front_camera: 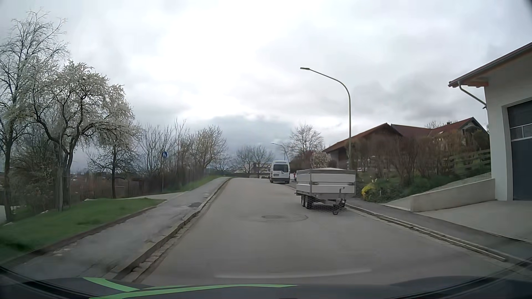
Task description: Follow the waypoints while adhering to traffic rules and regulations
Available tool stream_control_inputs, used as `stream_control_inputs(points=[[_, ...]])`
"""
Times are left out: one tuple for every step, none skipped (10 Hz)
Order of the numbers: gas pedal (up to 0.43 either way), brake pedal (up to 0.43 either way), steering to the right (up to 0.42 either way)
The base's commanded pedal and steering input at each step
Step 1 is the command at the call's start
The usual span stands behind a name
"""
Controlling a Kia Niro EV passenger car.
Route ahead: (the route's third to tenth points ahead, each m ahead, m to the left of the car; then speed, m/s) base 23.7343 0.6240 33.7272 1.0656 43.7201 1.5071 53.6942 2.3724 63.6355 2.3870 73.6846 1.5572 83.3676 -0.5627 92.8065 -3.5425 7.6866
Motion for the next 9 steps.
stream_control_inputs(points=[[0.157,0.000,-0.037],[0.157,0.000,-0.036],[0.157,0.000,-0.036],[0.157,0.000,-0.035],[0.157,0.000,-0.034],[0.157,0.000,-0.033],[0.157,0.000,-0.029],[0.157,0.000,-0.024],[0.157,0.000,-0.017]])
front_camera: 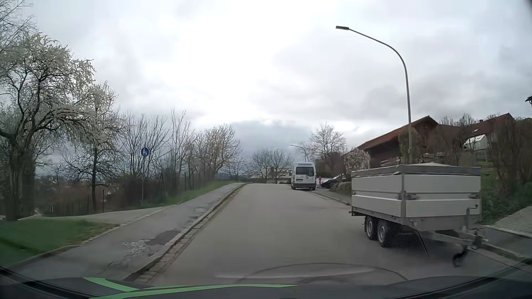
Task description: Follow the waypoints while adhering to traffic rules and regulations
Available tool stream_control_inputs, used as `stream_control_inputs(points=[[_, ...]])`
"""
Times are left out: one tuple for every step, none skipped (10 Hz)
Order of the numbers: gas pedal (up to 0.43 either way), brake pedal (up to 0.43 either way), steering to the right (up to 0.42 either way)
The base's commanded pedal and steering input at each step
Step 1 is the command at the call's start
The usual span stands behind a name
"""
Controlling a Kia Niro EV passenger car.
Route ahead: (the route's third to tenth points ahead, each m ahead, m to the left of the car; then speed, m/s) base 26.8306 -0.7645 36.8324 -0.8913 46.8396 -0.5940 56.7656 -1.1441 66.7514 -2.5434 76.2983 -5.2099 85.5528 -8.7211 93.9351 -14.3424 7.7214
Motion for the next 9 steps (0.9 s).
stream_control_inputs(points=[[0.157,0.000,-0.014],[0.157,0.000,-0.014],[0.157,0.000,-0.011],[0.157,0.000,-0.006],[0.157,0.000,-0.001],[0.157,0.000,-0.001],[0.157,0.000,-0.001],[0.157,0.000,0.000],[0.157,0.000,0.000]])
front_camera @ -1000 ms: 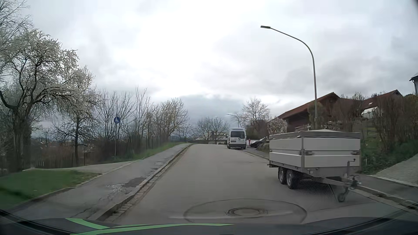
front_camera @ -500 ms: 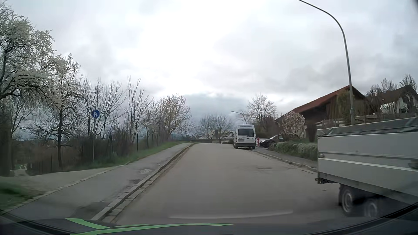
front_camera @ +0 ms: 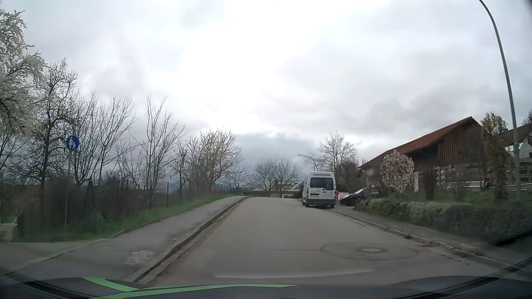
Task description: Follow the waypoints while adhering to traffic rules and regulations
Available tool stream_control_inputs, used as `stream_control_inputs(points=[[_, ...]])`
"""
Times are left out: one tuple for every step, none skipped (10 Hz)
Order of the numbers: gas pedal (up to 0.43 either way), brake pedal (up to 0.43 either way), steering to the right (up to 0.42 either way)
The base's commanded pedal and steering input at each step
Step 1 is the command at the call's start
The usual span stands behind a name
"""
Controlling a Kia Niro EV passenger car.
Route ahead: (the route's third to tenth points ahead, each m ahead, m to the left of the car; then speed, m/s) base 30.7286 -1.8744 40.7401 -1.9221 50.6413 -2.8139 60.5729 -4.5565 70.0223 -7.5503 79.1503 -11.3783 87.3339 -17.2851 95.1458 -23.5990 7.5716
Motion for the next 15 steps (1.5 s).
stream_control_inputs(points=[[0.157,0.000,0.000],[0.157,0.000,0.002],[0.157,0.000,0.003],[0.169,0.000,0.003],[0.169,0.000,0.003],[0.169,0.000,0.003],[0.169,0.000,0.003],[0.177,0.000,0.003],[0.177,0.000,0.003],[0.189,0.000,0.003],[0.189,0.000,0.003],[0.189,0.000,0.002],[0.189,0.000,0.003],[0.189,0.000,0.002],[0.189,0.000,0.001]])
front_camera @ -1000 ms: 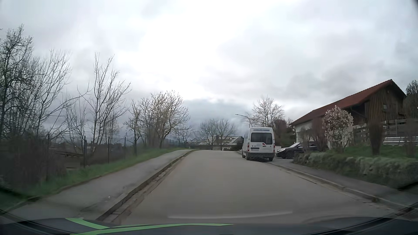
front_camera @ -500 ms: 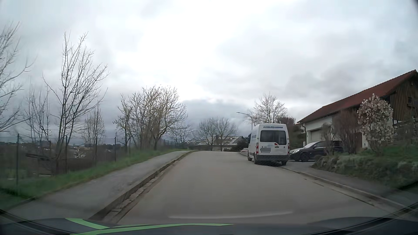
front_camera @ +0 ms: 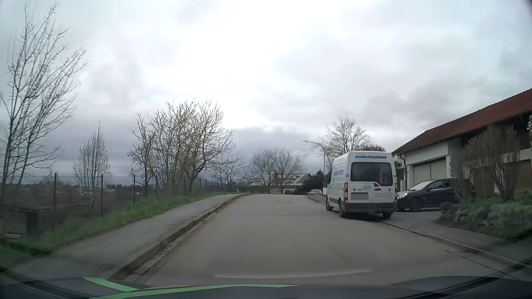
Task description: Follow the waypoints while adhering to traffic rules and regulations
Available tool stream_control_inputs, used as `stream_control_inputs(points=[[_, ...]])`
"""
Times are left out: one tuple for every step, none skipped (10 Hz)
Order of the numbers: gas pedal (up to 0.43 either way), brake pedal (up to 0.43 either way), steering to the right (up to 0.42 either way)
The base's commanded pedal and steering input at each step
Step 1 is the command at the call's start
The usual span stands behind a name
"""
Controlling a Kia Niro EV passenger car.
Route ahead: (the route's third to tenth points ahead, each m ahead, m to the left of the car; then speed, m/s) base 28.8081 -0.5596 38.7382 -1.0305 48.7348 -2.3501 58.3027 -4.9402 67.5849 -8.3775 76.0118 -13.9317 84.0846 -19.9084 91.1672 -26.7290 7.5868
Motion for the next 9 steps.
stream_control_inputs(points=[[0.189,0.000,0.001],[0.189,0.000,0.001],[0.189,0.000,0.001],[0.189,0.000,0.001],[0.189,0.000,0.001],[0.189,0.000,0.001],[0.189,0.000,0.001],[0.189,0.000,0.001],[0.189,0.000,0.001]])
